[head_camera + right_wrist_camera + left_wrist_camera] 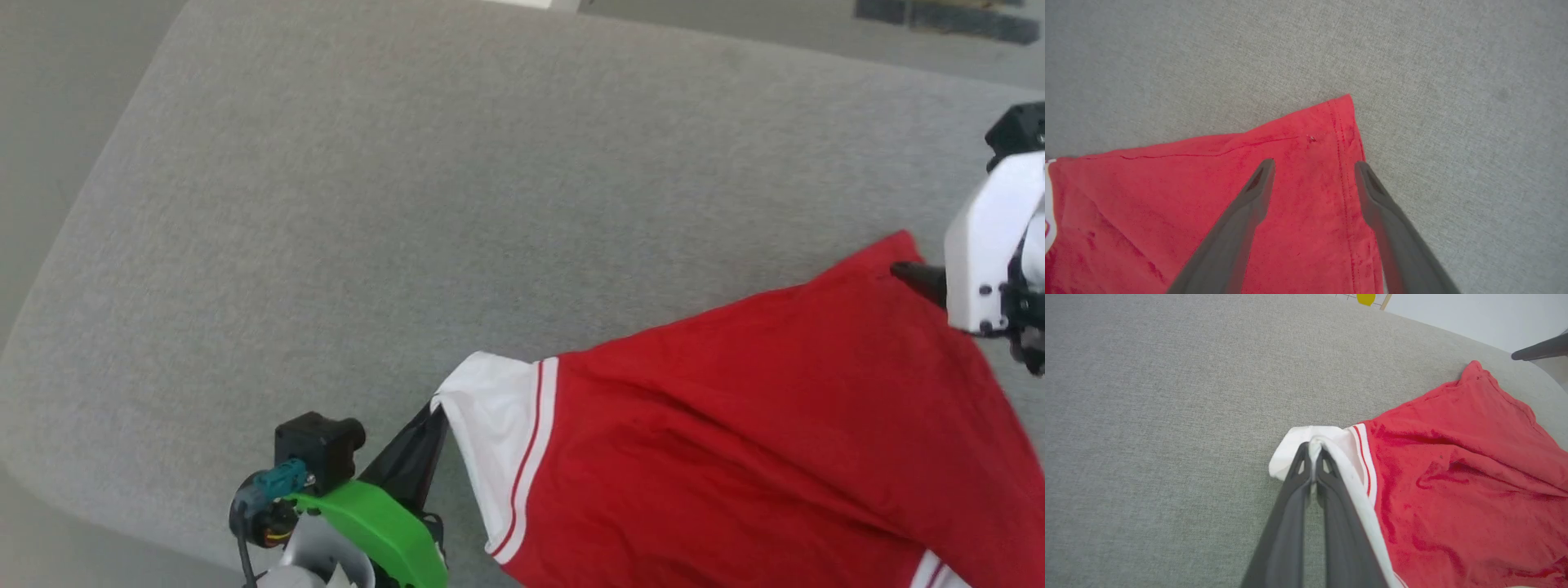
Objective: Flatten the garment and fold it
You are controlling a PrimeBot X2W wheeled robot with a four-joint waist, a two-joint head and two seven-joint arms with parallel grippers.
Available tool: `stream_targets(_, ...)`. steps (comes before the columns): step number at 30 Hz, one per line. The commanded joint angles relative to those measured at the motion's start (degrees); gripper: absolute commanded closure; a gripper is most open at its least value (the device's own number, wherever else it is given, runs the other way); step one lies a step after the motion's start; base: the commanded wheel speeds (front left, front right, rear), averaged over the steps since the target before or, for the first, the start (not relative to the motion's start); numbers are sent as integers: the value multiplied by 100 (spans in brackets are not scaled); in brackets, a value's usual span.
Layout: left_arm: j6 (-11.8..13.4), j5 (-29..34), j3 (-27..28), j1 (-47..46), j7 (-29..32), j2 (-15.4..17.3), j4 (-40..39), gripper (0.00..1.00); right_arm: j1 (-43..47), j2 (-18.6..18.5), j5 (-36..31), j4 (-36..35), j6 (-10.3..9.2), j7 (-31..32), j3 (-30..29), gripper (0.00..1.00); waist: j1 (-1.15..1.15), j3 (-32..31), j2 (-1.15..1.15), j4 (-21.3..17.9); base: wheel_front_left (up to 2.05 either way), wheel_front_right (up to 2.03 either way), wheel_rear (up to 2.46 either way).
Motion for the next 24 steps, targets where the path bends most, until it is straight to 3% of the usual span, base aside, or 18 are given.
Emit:
stream_targets(1, -43, 45, -24, -113, -32, -62, -4, 100, -169, -21, -104, 186, -8, -62, 20, 0, 0, 342, 0, 340, 0, 0, 0)
stream_targets(8, -108, 64, -109, -242, -67, -224, 76, 100, -368, -251, -472, 1050, -8, -114, 256, 0, 0, 563, 0, 612, 0, 0, 0)
stream_targets(16, -124, 35, -106, -267, -108, -259, 165, 100, -5, -387, -465, 1425, -8, 29, 551, 0, 0, 630, 0, 692, 0, 0, 0)
stream_targets(17, -126, 33, -105, -273, -110, -261, 171, 100, 31, -400, -462, 1438, -8, 39, 580, 25, 0, 634, 0, 691, 0, 0, 0)
stream_targets(18, -129, 29, -103, -280, -113, -262, 178, 100, 65, -414, -457, 1441, -8, 28, 612, 77, 0, 640, 0, 687, 0, 0, 0)
stream_targets(19, -131, 27, -101, -285, -115, -262, 183, 100, 83, -423, -449, 1444, -8, 10, 632, 100, 0, 644, 0, 682, 0, 0, 0)
stream_targets(24, -126, 21, -84, -297, -123, -237, 238, 100, 18, -406, -333, 1426, -8, -283, 681, 100, 0, 571, 0, 601, 0, 0, 0)
